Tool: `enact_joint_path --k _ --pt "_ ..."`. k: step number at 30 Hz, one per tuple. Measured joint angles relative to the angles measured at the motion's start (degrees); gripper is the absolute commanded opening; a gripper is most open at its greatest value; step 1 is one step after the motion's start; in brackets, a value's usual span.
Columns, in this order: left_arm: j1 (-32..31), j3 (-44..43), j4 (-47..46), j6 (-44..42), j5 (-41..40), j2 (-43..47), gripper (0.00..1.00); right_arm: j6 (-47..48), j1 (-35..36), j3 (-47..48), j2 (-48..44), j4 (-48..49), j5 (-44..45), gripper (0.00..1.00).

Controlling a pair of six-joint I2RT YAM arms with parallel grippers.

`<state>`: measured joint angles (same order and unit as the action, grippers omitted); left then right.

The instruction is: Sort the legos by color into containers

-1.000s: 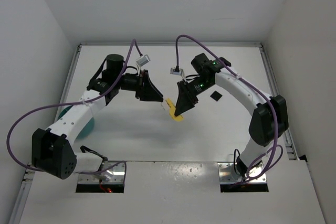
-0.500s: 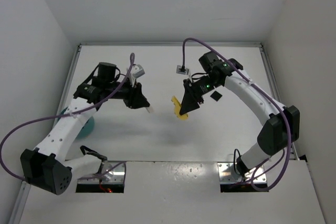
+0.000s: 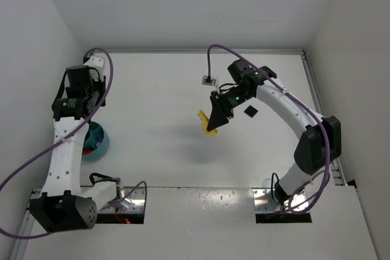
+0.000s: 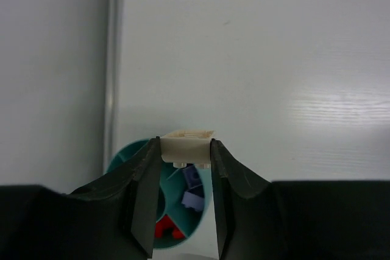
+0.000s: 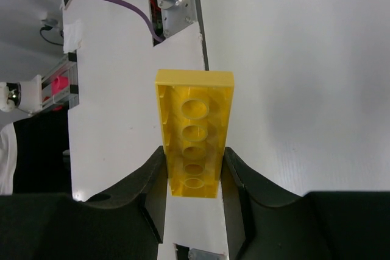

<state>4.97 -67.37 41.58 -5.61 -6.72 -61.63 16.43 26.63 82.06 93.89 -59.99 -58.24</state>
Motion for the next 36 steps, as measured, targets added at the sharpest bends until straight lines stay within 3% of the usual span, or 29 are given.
enact_joint_path --k 9,15,22,36 --pt "13.0 -0.3 -0.3 -8.3 -4.7 0.0 0.0 0.0 0.5 2.5 4.1 -0.7 0.5 0.02" --pt "22.9 -0.4 -1.4 -11.5 -2.2 -4.0 0.0 0.1 0.5 3.1 5.7 -1.5 0.7 0.02" --pt "30.3 -0.4 -2.2 -13.7 1.2 -6.9 0.0 0.1 0.5 3.3 6.5 -1.9 0.8 0.02" --pt "33.4 5.6 -1.4 -13.0 7.2 -8.8 0.0 0.1 0.5 3.4 6.5 -1.9 0.8 0.02"
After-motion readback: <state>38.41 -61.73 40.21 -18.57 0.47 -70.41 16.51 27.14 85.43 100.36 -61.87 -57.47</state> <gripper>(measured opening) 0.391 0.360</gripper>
